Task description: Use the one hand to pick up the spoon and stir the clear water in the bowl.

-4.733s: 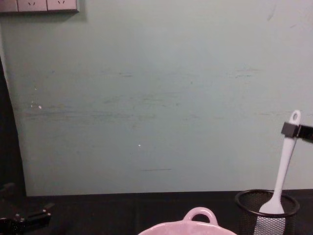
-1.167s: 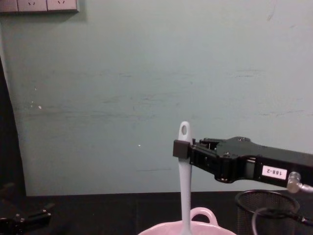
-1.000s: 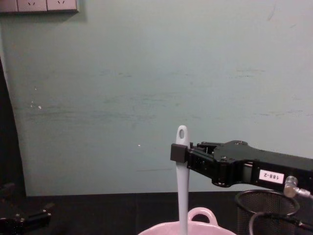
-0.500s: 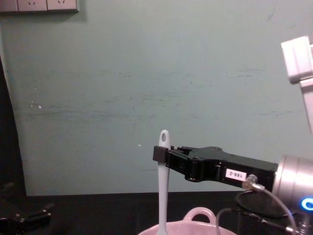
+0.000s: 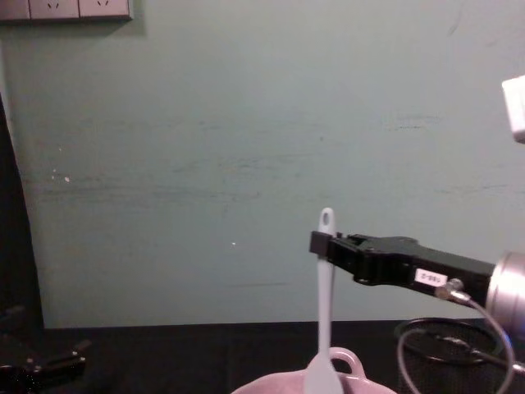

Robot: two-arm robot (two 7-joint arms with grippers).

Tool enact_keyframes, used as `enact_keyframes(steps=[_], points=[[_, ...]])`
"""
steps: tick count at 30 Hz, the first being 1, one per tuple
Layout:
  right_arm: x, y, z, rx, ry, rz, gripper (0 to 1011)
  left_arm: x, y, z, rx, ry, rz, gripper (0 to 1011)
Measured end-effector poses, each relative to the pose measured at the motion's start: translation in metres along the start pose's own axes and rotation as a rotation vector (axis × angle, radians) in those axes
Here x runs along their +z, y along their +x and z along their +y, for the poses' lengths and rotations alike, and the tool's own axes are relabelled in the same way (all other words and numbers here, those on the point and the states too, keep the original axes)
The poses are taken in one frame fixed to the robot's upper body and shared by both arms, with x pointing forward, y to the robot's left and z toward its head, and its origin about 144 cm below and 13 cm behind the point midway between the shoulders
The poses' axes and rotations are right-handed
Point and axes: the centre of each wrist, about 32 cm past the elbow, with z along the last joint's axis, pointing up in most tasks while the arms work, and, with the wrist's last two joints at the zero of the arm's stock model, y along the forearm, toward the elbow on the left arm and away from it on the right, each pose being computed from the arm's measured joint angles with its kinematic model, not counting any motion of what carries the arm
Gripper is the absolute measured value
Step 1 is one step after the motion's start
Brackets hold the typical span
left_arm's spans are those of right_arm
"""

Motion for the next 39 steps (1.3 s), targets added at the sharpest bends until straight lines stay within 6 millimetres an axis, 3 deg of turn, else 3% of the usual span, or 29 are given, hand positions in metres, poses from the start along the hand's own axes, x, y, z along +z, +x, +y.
enact_keyframes(steps=[7,18,31,39], points=[[0.004,0.001,-0.019,-0.017,-0.005,-0.033,114,0.000,0.000,0.000,0.000,0.000,0.000,1005],[0.008,-0.020,-0.037,0.089,-0.026,-0.066,114,0.000,0.000,0.000,0.000,0.000,0.000,1005],[0.005,-0.044,-0.027,0.173,-0.005,-0.022,114,0.000,0.000,0.000,0.000,0.000,0.000,1005],[-0.002,-0.044,-0.012,0.164,0.014,0.022,114,0.000,0.000,0.000,0.000,0.000,0.000,1005]])
